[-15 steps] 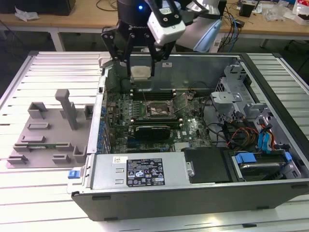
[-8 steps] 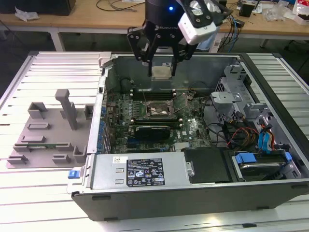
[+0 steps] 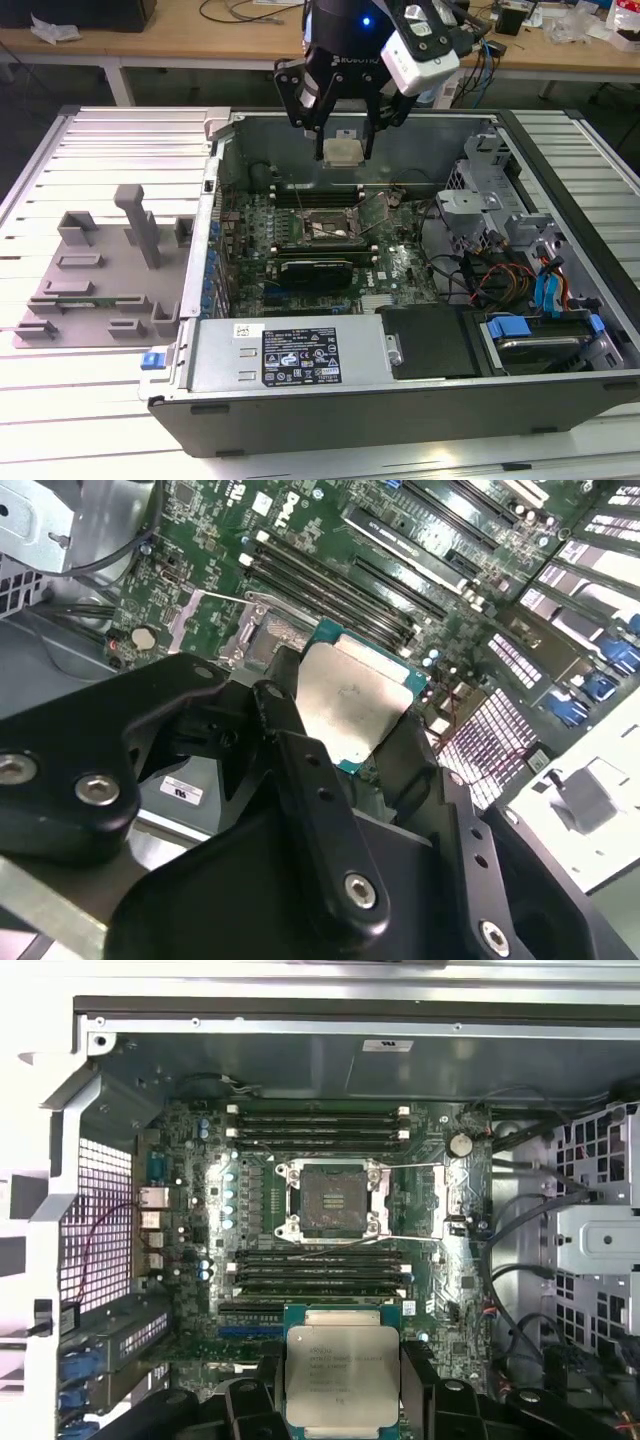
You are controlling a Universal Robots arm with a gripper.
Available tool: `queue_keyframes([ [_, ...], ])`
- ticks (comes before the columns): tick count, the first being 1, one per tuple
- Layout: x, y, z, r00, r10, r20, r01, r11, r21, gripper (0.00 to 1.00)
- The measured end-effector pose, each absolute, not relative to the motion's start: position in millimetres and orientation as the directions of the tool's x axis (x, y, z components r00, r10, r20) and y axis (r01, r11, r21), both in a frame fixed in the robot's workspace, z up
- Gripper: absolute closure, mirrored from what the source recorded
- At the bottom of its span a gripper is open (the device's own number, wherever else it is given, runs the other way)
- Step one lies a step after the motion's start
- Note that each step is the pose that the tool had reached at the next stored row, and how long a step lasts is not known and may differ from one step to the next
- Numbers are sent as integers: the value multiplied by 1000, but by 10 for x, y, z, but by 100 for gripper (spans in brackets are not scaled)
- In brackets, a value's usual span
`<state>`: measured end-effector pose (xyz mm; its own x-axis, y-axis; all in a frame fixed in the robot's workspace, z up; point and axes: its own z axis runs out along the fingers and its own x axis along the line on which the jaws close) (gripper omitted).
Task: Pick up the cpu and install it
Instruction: 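Pick up the cpu and move it towards the insertion slot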
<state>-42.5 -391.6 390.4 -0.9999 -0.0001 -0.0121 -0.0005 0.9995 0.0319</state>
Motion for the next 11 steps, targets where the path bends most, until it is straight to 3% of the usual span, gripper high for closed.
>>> queue_keyframes([
  [11,-377,-3779,3708,-1000,0,-10,0,1000,31,45],
])
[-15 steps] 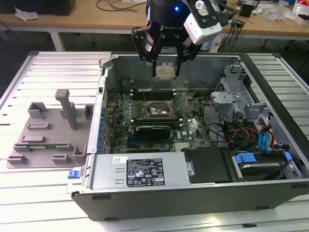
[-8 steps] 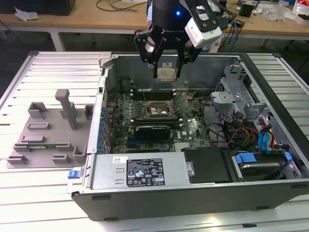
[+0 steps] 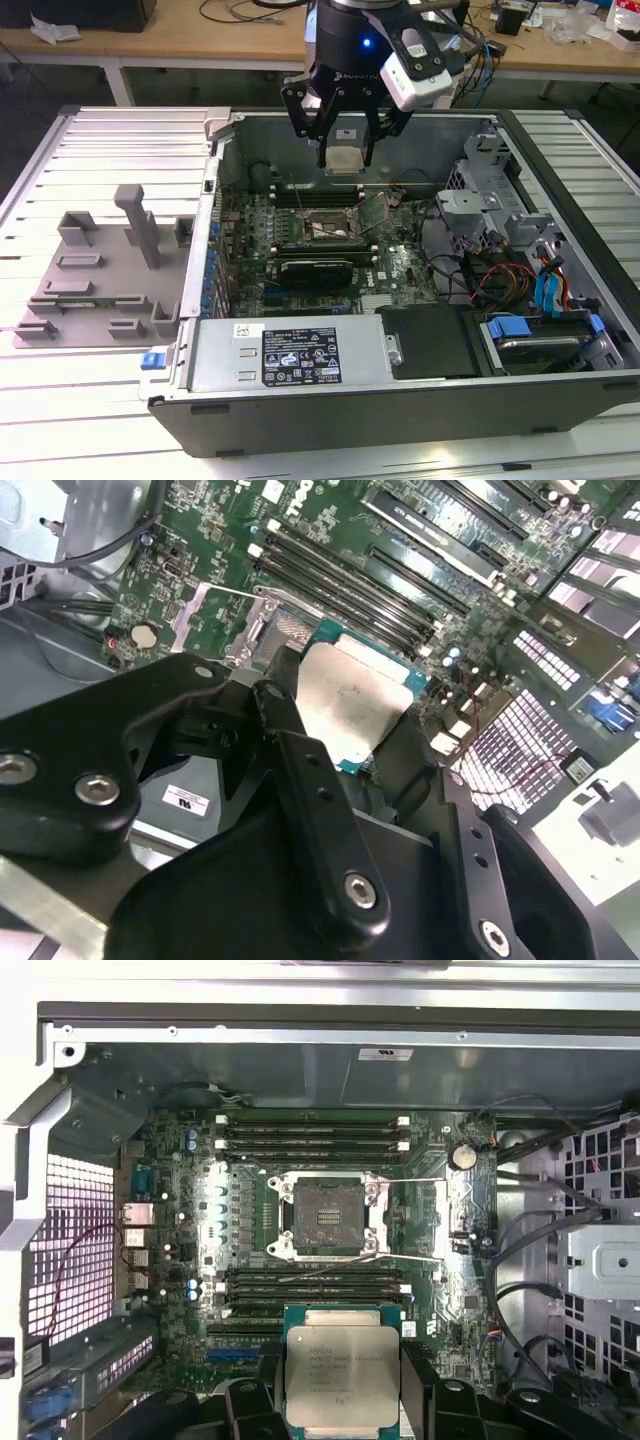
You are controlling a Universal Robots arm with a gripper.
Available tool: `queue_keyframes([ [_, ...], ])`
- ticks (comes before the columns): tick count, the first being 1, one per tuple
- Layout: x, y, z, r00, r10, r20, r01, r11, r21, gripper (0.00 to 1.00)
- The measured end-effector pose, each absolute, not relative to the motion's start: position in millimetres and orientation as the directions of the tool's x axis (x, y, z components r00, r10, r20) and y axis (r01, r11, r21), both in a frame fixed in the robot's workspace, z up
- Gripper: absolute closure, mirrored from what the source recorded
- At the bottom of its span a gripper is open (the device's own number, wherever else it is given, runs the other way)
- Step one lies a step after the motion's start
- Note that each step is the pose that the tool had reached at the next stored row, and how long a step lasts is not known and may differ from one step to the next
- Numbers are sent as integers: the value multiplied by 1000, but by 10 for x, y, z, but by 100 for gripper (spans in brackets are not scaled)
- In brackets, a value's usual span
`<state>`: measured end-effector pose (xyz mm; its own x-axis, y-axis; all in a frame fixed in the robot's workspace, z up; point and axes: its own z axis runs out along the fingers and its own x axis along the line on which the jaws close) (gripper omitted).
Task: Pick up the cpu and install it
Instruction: 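Pick up the cpu and move it towards the insertion slot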
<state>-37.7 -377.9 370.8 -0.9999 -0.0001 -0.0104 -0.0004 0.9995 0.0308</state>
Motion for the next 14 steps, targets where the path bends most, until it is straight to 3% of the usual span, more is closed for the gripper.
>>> queue_keyframes([
  [14,-346,-3757,3597,-1000,0,-10,0,1000,29,45],
])
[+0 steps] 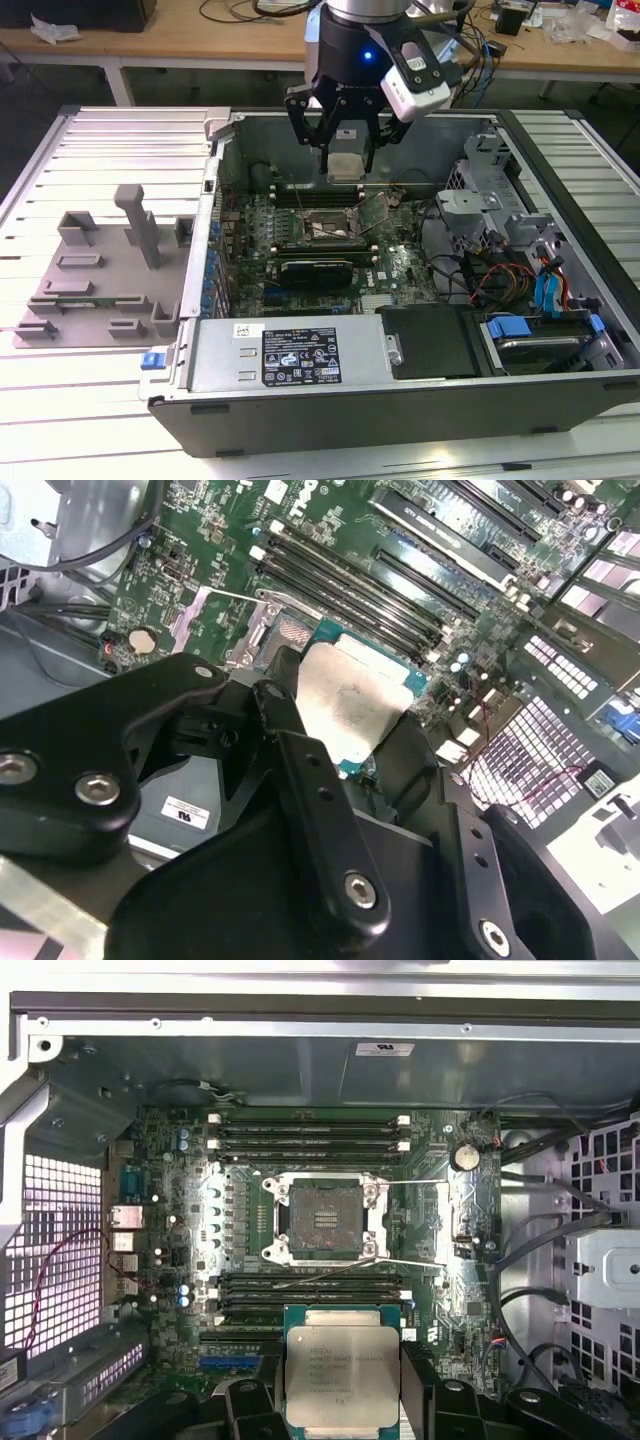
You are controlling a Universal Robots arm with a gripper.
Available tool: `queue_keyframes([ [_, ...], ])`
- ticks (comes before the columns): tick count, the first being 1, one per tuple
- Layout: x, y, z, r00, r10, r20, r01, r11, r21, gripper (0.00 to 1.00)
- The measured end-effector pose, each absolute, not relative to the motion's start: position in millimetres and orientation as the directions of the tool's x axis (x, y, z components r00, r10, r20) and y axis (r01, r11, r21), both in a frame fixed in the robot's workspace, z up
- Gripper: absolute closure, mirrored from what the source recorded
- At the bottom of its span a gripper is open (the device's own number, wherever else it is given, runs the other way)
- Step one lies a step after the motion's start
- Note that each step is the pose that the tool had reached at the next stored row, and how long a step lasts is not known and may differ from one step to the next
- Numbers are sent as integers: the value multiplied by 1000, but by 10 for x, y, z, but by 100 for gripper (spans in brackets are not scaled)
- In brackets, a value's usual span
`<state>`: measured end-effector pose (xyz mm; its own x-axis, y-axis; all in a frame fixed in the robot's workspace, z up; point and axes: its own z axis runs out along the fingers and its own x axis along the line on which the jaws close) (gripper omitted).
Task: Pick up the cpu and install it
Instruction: 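Pick up the cpu and move it towards the insertion slot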
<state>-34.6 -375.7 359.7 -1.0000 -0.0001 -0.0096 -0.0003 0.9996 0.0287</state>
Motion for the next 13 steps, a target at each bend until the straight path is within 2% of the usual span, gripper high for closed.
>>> queue_keyframes([
  [6,-344,-3733,3480,-1000,0,-10,0,1000,23,45],
  [13,-343,-3540,3305,-1000,0,-10,0,1000,22,45],
])
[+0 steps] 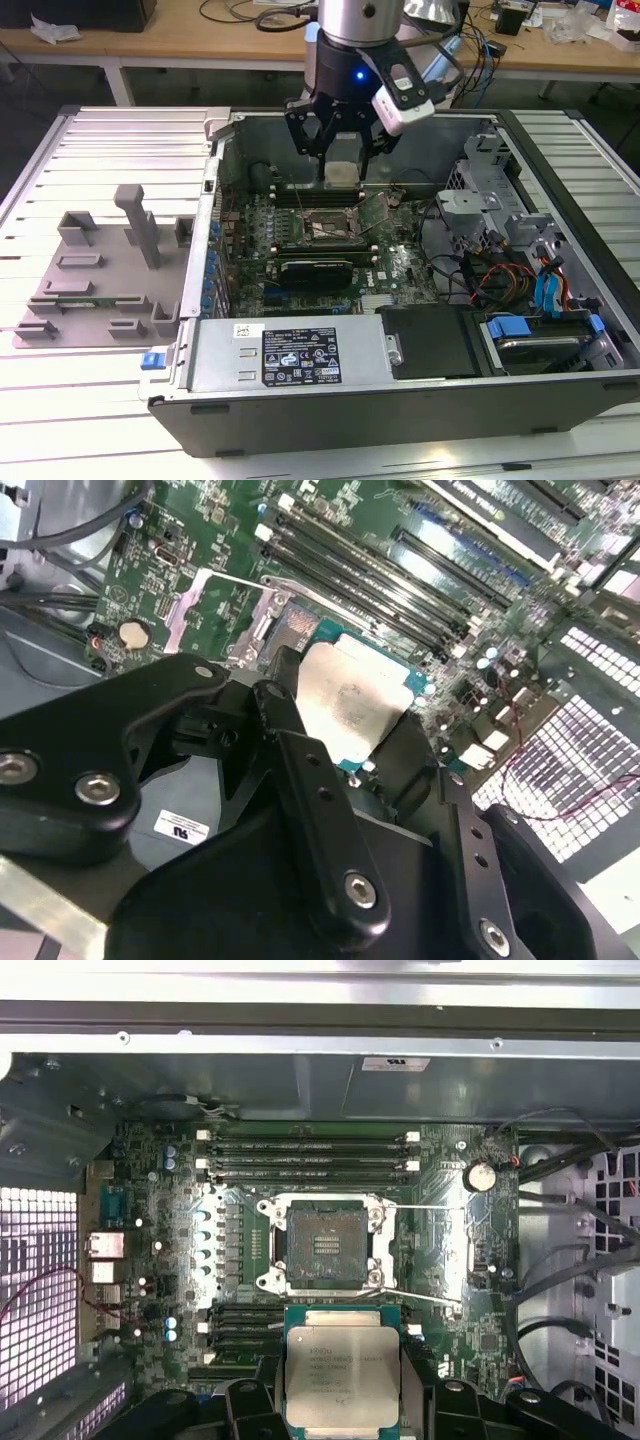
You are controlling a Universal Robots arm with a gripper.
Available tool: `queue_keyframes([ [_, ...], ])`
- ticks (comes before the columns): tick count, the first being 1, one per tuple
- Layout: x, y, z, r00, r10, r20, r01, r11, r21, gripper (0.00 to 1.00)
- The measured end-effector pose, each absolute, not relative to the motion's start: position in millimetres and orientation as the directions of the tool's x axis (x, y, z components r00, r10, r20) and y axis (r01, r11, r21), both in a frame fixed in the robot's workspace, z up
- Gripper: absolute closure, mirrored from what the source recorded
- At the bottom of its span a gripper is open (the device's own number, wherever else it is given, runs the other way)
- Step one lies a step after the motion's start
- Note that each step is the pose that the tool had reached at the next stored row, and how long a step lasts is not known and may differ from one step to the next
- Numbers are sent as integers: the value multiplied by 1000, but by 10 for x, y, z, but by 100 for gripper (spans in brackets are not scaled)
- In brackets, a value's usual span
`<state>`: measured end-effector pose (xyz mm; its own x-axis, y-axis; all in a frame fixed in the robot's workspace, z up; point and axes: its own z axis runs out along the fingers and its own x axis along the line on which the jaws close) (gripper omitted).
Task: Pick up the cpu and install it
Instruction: 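Pick up the cpu and move it towards the insertion slot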
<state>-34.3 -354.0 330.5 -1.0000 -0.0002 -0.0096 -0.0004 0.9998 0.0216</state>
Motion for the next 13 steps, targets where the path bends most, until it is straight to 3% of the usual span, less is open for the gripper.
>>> queue_keyframes([
  [13,-343,-3479,3132,-1000,0,-10,0,1000,22,45],
])
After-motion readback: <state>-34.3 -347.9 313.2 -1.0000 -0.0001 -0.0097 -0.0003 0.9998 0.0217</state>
